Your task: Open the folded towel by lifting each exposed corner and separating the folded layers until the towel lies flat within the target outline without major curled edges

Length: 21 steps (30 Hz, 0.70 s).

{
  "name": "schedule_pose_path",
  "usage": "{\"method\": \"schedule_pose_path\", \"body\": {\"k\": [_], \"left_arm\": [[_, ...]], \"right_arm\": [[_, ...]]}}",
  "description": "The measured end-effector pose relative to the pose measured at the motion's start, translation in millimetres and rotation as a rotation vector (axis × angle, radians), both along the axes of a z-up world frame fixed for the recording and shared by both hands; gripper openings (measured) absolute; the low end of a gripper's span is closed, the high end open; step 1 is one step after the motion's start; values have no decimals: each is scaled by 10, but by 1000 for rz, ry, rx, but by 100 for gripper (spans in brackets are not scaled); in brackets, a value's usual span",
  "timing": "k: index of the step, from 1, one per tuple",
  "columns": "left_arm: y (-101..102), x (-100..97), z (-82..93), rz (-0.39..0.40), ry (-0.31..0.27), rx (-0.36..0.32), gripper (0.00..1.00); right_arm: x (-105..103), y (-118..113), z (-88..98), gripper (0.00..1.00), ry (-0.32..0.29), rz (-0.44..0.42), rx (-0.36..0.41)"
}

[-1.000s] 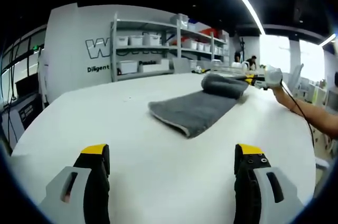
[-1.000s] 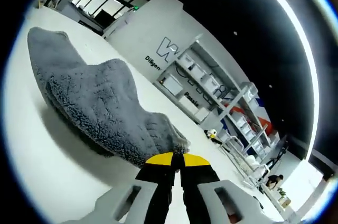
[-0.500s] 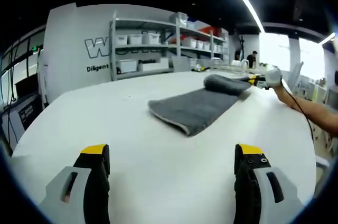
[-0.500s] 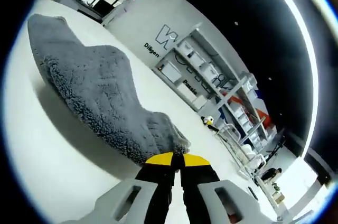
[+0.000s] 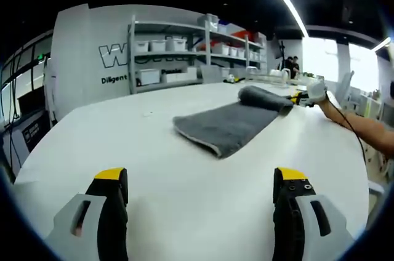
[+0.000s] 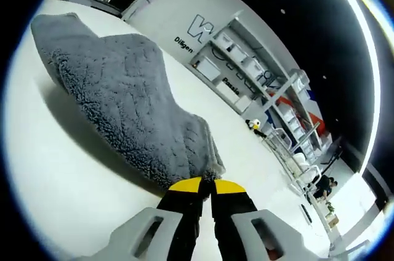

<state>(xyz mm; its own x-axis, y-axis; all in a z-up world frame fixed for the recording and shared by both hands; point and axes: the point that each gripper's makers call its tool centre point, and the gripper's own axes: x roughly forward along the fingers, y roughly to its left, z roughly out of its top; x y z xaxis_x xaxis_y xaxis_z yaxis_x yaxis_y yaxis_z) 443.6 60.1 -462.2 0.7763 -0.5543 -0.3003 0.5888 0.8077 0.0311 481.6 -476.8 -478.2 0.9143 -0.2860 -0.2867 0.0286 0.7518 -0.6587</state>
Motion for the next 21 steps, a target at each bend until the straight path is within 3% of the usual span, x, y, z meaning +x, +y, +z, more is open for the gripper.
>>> {"method": "schedule_pose_path", "body": {"k": [13,21], "left_arm": [[-6,-10,2,-1,-2,1,97],[-3,-3,11,-3,-3,-2,97]], "right_arm": [[-170,-126,117,33,-75,-101,142],[-256,-55,186,51,-104,-94,238]]}}
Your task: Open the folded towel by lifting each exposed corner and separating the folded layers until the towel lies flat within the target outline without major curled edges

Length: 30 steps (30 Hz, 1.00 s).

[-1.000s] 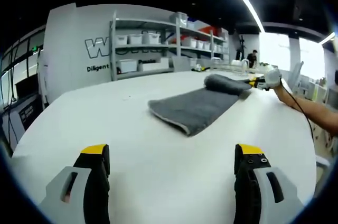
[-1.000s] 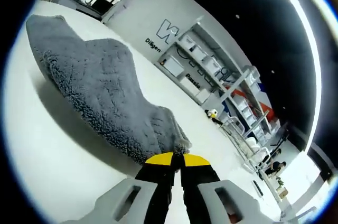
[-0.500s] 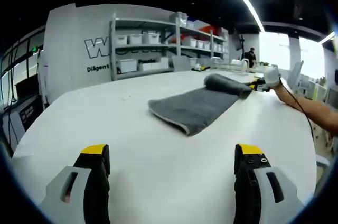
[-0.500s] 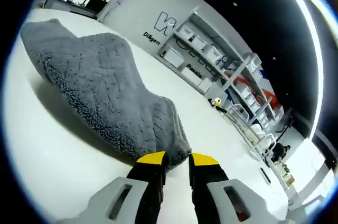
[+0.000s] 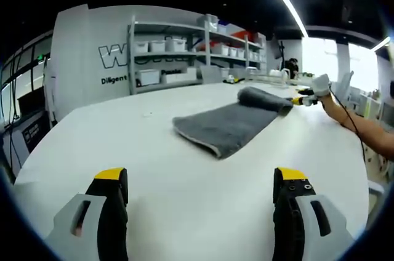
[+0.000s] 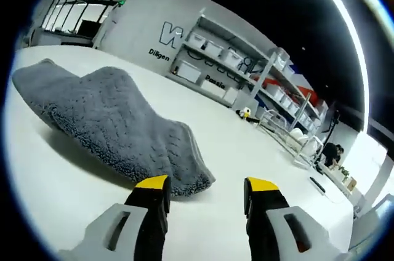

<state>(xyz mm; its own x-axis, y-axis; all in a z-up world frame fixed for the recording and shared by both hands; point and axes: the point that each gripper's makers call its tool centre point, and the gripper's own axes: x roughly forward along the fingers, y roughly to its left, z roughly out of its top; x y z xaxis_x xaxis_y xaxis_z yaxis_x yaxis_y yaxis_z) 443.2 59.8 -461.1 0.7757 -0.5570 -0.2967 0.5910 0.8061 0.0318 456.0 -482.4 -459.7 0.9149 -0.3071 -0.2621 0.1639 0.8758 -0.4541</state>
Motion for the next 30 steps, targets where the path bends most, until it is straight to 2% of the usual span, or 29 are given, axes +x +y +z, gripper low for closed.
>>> {"method": "schedule_pose_path", "body": {"k": [5,6,7,8,12,17,25,30], "left_arm": [[0,-7,-1,1,-1,0,97],[-1,-6,-1,0,0,0,97],[-1,-6,-1,1,0,0,97],[-3,-5,-1,3,-1,0,96],[-40,-5,-14,-8,1,13,96],[-72,-7,-45,-19,2,46,96],[-123,-11,-7,-37,-8,20,95],[-208,-23,41,-69,-17,-24,93]], "right_arm": [[-14,81,24,60,-14,32,41],[3,153,21,63,-21,65,78],[31,262,49,67,-48,119,127],[41,303,83,70,-74,138,151],[34,397,82,79,-59,178,151],[58,527,64,99,-60,227,191],[46,629,34,99,-45,270,219],[9,637,70,99,-62,281,256]]}}
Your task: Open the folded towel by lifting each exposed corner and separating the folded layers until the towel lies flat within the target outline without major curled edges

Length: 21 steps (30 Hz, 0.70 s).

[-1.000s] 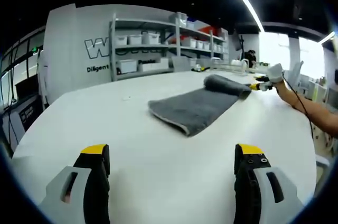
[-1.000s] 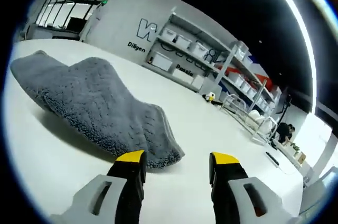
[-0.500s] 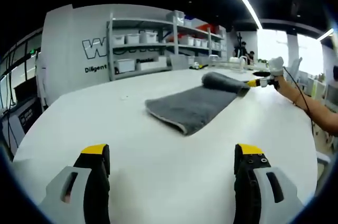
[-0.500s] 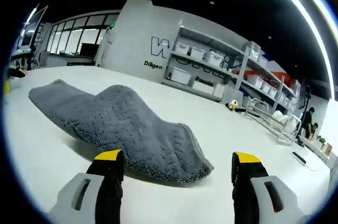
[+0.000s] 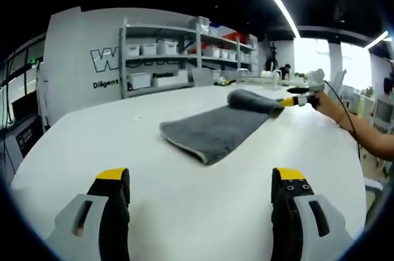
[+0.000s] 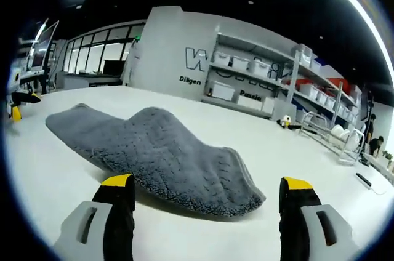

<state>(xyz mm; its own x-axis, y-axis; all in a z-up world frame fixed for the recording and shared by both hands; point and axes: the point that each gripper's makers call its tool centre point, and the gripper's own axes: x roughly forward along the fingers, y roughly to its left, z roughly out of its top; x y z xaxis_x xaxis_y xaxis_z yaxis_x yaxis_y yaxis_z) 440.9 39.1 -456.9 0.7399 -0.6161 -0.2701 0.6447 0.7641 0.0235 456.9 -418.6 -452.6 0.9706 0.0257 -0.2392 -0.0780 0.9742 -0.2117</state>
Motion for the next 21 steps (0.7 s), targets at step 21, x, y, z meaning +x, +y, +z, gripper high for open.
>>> {"method": "schedule_pose_path", "body": {"k": [21], "left_arm": [[-139,-6,-6,-22,-20,1,86]], "right_arm": [[-73,153,40,99,-30,45,50]]}}
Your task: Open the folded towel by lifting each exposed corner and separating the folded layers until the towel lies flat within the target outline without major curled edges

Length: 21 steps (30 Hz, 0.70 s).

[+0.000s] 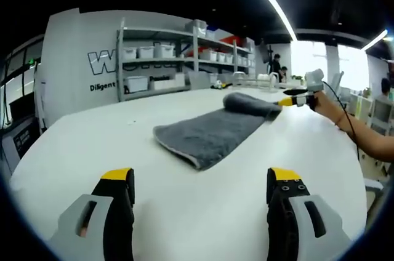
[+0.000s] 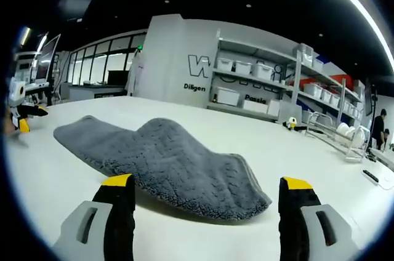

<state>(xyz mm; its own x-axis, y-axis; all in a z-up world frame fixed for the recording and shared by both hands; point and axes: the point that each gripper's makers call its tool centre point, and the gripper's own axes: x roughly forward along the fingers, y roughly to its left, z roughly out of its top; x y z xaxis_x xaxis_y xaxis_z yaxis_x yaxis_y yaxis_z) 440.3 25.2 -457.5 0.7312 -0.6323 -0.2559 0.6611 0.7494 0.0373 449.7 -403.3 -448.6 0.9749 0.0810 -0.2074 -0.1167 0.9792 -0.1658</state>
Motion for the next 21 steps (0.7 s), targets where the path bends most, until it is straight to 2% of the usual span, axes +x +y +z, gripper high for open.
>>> {"method": "schedule_pose_path", "body": {"k": [4,8,13,17,19,21], "left_arm": [[-41,33,32,19,-40,-1,80],[-116,35,78,0,-62,-28,74],[-133,97,9,12,-30,-45,69],[-196,165,-40,14,-27,-16,67],[-241,189,-82,5,-30,31,67],[-271,217,-91,10,-29,32,67]], "right_arm": [[-15,26,1,98,-3,6,4],[-36,47,-2,97,-5,8,6],[-42,43,53,95,-26,7,12],[-45,66,43,95,-23,11,5],[-44,67,38,95,-20,13,3],[-40,67,36,95,-18,14,2]]}}
